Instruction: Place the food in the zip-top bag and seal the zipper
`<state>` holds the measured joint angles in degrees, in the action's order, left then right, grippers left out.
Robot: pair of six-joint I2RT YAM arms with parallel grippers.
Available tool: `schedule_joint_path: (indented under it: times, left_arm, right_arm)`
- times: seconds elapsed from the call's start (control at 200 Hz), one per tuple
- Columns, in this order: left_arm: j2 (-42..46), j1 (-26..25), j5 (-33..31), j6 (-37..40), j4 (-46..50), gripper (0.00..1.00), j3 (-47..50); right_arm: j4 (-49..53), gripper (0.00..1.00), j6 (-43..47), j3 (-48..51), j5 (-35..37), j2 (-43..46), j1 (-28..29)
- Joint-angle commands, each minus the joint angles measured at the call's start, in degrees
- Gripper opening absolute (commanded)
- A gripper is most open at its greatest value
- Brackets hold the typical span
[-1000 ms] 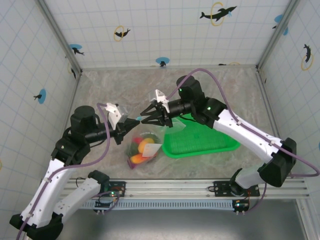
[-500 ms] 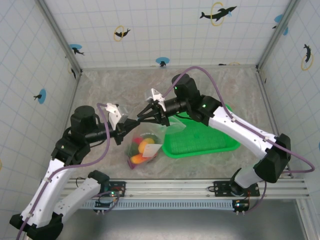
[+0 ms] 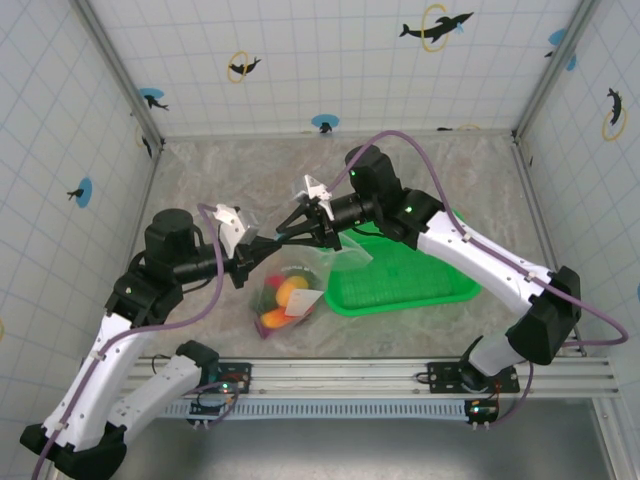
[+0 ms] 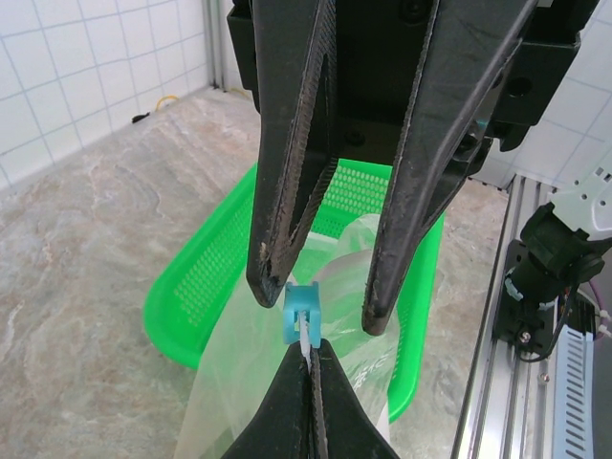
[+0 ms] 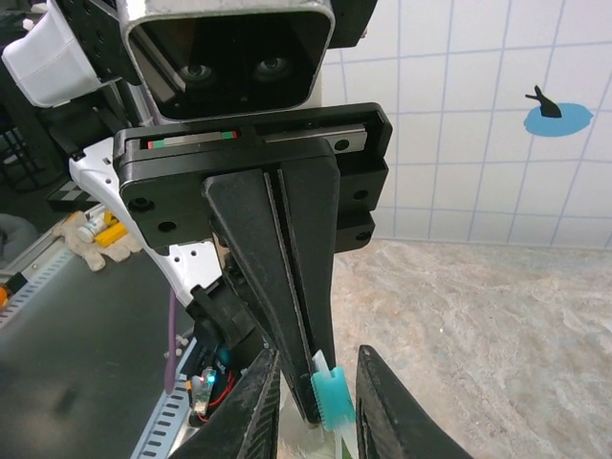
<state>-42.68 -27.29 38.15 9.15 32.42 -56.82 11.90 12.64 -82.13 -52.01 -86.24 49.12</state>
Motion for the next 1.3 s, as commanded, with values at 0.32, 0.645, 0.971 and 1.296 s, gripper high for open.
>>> schedule_joint_path:
  times: [0.32,0.645,0.971,1.296]
  left_arm:
    - [-0.21,0.30,0.17,1.33,-1.89,0.00,-1.31]
    - [-0.21,0.30,0.41,1.01,-1.49,0.00,-2.07]
    - [0.05,0.31,0.45,0.70,-0.75,0.00,-2.95]
    - [0.83,0.29,-0.53,1.08,0.21,0.00,-2.42]
  right_arm:
    - [-0.78,0.27,-1.34,1.80,-2.04,0.02,-0.34]
    - [-1.01,0.13,-1.76,1.57,-2.00,-0.16,0.52]
    - [0.61,0.11,-0.16,1.57,0.26,-0.30,1.93]
    - [-0.97,0.00,-1.34,1.99,0.39,1.53,0.74]
